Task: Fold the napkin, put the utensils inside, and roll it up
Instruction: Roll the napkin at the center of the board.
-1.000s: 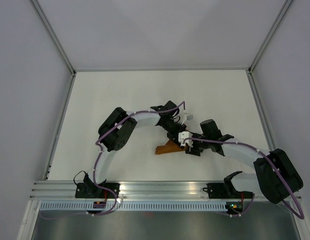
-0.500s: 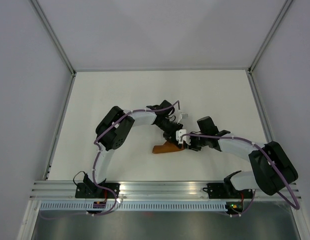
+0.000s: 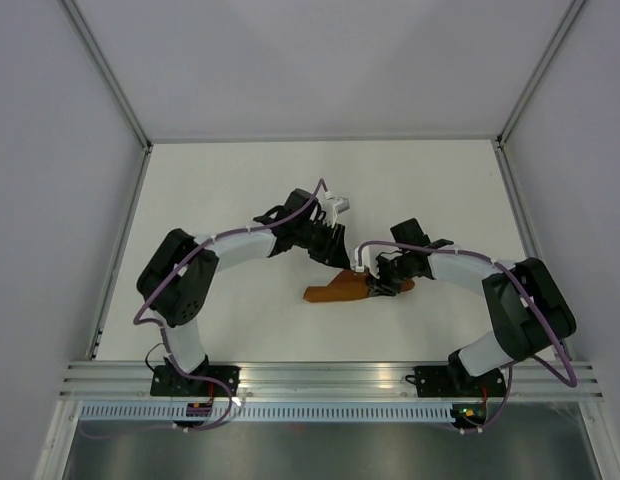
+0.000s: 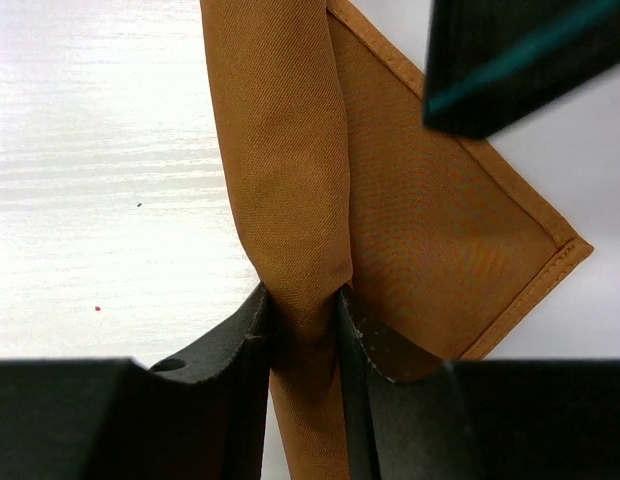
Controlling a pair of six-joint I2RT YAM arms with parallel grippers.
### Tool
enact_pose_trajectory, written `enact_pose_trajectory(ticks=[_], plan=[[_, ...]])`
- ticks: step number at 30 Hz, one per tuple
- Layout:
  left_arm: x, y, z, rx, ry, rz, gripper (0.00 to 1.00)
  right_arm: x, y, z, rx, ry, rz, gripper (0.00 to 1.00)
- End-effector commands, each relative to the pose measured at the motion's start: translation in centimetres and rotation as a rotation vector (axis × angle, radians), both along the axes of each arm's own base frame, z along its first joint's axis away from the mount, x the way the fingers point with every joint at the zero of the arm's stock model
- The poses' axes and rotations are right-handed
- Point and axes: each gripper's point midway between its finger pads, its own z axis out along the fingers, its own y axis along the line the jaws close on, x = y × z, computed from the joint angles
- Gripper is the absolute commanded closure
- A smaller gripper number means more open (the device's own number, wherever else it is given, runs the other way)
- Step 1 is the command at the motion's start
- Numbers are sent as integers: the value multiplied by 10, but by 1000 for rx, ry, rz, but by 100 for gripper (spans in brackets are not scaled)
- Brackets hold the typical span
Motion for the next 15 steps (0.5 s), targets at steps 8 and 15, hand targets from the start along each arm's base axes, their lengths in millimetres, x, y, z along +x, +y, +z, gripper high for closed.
enact_pose_trajectory(ticks=[8, 15], plan=[[31, 50, 83, -320, -593, 435, 49, -12, -7, -13, -32, 198, 35, 72], [-2, 42, 67, -202, -895, 336, 39, -12, -8, -18, -50, 338, 70, 73]])
